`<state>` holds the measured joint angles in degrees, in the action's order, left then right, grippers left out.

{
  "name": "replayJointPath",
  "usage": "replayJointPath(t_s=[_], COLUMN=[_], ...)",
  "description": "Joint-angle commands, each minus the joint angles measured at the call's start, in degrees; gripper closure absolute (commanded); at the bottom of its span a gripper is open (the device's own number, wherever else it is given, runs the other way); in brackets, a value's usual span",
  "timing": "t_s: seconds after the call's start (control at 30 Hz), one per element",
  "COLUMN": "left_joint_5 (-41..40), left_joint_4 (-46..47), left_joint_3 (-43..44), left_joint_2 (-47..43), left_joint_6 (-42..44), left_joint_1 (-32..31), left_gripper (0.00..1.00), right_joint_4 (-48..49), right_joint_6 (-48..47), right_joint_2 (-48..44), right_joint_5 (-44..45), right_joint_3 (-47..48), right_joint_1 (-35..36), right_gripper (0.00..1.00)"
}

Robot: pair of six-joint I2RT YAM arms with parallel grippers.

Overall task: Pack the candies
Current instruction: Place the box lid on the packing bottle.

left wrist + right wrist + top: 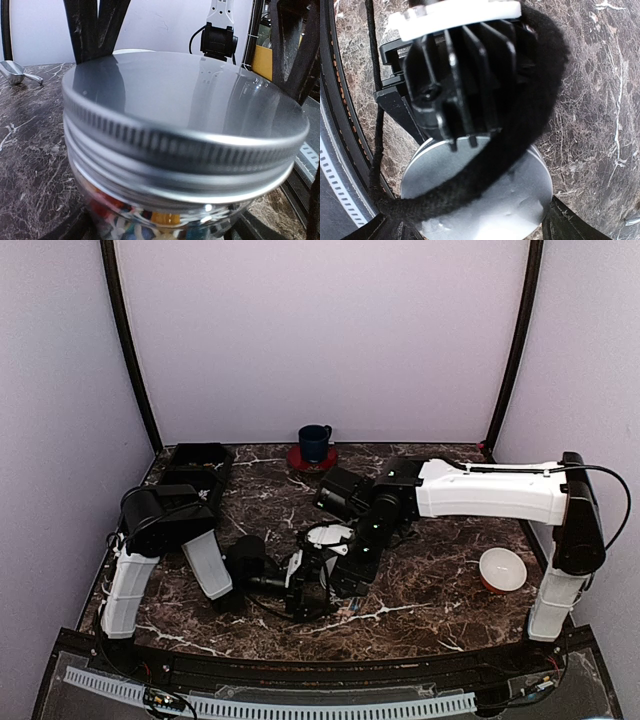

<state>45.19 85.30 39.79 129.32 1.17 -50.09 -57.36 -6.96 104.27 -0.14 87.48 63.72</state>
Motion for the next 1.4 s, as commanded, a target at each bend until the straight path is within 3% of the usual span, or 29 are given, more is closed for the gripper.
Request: replayJointPath(t_s=[0.0,0.4,1.37], left_joint_5=[0.92,0.72,0.2], left_joint_4=[-2.76,-3.12,-3.06], left_joint_3=[0.39,0.55,0.49], left_joint_2=[0.5,0.48,0.58], left_joint_6=[0.33,0.5,0.59], left_joint_1=[-0.19,-0.19,-0.19], left_gripper=[0.17,0.18,0.19], right_joint_4=[0.24,-2.73,0.24], right_joint_6=[0.75,1.42,-0.4], right_joint_2=[0.76,0.02,1.93], right_joint_5=[2.04,4.33,-4.16], right_joint_3=[-0.02,2.79,-1.02], right_joint_1=[-1.08,-1.19,-1.96], right_gripper=[0.17,0.18,0.18])
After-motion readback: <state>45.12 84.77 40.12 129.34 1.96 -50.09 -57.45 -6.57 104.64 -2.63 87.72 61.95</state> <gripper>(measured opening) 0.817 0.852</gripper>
